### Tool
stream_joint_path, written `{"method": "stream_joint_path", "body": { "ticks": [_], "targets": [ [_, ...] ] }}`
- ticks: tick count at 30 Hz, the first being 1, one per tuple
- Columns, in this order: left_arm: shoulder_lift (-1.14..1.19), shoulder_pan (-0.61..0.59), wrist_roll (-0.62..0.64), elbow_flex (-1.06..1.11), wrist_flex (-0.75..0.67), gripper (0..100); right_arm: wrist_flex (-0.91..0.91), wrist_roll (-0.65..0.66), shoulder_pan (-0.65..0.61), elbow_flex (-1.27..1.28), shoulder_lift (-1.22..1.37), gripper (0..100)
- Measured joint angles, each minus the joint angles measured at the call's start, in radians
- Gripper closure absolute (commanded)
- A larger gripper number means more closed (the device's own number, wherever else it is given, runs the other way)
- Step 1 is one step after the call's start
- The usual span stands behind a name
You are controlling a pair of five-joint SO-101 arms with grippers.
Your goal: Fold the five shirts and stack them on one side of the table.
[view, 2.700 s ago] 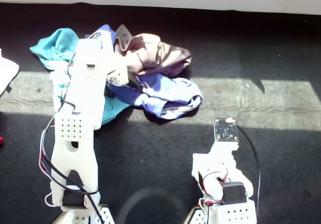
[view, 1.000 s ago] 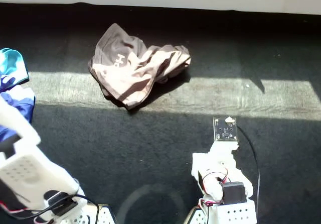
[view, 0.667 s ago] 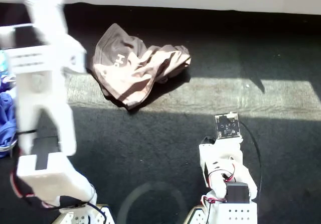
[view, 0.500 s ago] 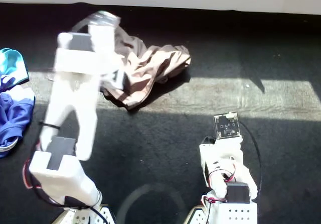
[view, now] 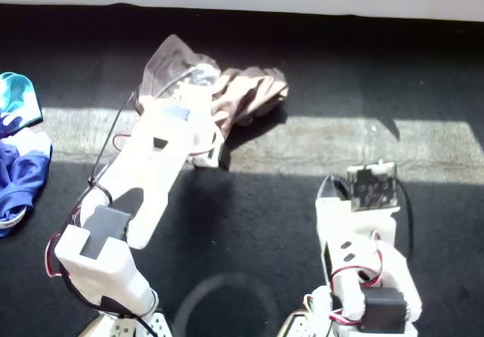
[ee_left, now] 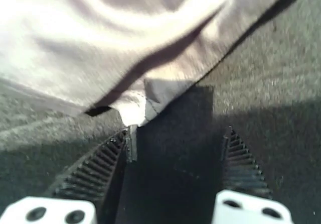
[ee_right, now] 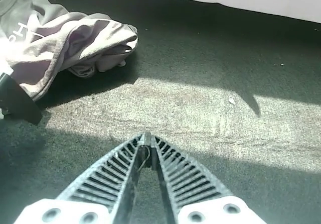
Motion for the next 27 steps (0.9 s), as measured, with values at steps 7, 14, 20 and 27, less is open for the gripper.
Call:
{"method": "stream_joint_path", "body": {
  "ticks": [7, 14, 20, 27],
  "targets": [
    [0.110, -0.026, 0.000, -0.087, -0.028, 73, 0.173, 0.000, 0.000, -0.479, 0.437, 98.8],
    [0.121, -0.029, 0.000, -0.143, -0.012, 83, 0.327, 0.000, -0.002, -0.746, 0.683, 98.8],
    [0.121, -0.041, -0.066, -0.144, 0.077, 99, 0.338, 0.000, 0.003, -0.738, 0.720, 98.8],
    [0.081, -0.187, -0.080, -0.143, 0.210, 99, 0.229, 0.000, 0.014, -0.597, 0.726, 98.8]
  ]
}}
